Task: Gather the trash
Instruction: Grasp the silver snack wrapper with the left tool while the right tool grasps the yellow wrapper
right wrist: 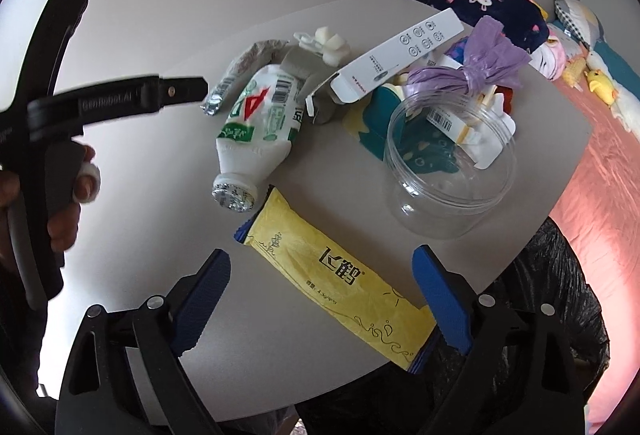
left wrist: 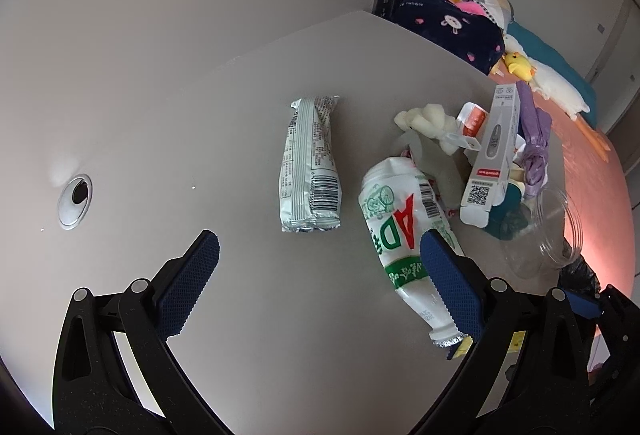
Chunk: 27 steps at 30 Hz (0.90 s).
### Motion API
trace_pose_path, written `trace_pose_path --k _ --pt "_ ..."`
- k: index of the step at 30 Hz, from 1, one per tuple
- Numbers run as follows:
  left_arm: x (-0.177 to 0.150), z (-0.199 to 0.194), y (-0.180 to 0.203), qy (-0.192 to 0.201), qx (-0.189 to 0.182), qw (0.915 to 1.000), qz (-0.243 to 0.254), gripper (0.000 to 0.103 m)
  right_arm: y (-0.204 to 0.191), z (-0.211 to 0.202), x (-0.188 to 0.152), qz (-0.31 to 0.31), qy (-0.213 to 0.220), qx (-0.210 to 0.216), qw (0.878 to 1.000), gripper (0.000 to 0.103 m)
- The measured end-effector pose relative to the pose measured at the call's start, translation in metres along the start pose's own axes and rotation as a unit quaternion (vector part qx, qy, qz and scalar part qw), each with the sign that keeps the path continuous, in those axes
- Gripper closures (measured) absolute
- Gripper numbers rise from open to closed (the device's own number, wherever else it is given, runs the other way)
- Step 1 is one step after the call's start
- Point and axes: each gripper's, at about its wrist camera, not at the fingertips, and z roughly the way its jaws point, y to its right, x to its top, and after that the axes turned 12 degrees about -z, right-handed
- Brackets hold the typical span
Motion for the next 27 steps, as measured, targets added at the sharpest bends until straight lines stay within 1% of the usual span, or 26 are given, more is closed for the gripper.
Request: trace_pose_path --k 3,4,5,8,11,13,15,16,17,20,23,27 --pt "0.008 0.009 -0.005 0.001 0.009 1.0 -0.002 0.007 0.0 0.009 0.0 -0.009 -0.011 0.003 1.0 0.017" --pt "0.011 0.012 -0.006 0.0 0.013 0.9999 -0.003 0.007 0.0 0.012 0.0 -0.012 -0.016 0.006 1.0 0.021" --pt "0.013 0.016 -0.008 -0.001 0.015 0.9999 -0.003 0.009 0.0 0.015 -0.001 -0.013 -0.021 0.009 1.0 0.028" --pt "0.02 0.026 -0.009 -0.002 0.022 0.9997 0.001 0.01 -0.001 0.022 -0.002 -0.019 -0.031 0.014 0.999 0.042" --pt "0.026 0.036 -0.008 -0.002 0.03 0.9995 0.007 0.012 -0.003 0.028 -0.003 -0.023 -0.034 0.018 0.999 0.046" --pt "0.029 0.042 -0.007 -0.004 0.034 0.9994 0.011 0.014 -0.005 0.028 -0.003 -0.03 -0.034 0.012 0.999 0.049" --pt "0.033 0.05 -0.007 -0.008 0.038 0.9992 0.01 0.015 -0.008 0.029 -0.003 -0.037 -0.032 0.012 0.999 0.058" --pt "0.035 0.055 -0.008 -0.012 0.038 0.9992 0.007 0.016 -0.011 0.029 -0.004 -0.038 -0.033 0.011 0.999 0.067" --pt "0.037 0.059 -0.008 -0.015 0.039 0.9991 0.006 0.018 -0.011 0.029 -0.003 -0.038 -0.034 0.012 0.999 0.071" --pt "0.04 0.068 -0.009 -0.019 0.047 0.9986 0.012 0.021 -0.01 0.03 -0.003 -0.038 -0.034 0.014 0.999 0.074" --pt "0.042 0.075 -0.009 -0.021 0.053 0.9981 0.023 0.026 -0.009 0.029 -0.003 -0.037 -0.033 0.015 0.999 0.074" --pt "0.043 0.078 -0.011 -0.015 0.048 0.9982 0.033 0.026 -0.006 0.026 0.001 -0.029 -0.032 0.016 0.999 0.074"
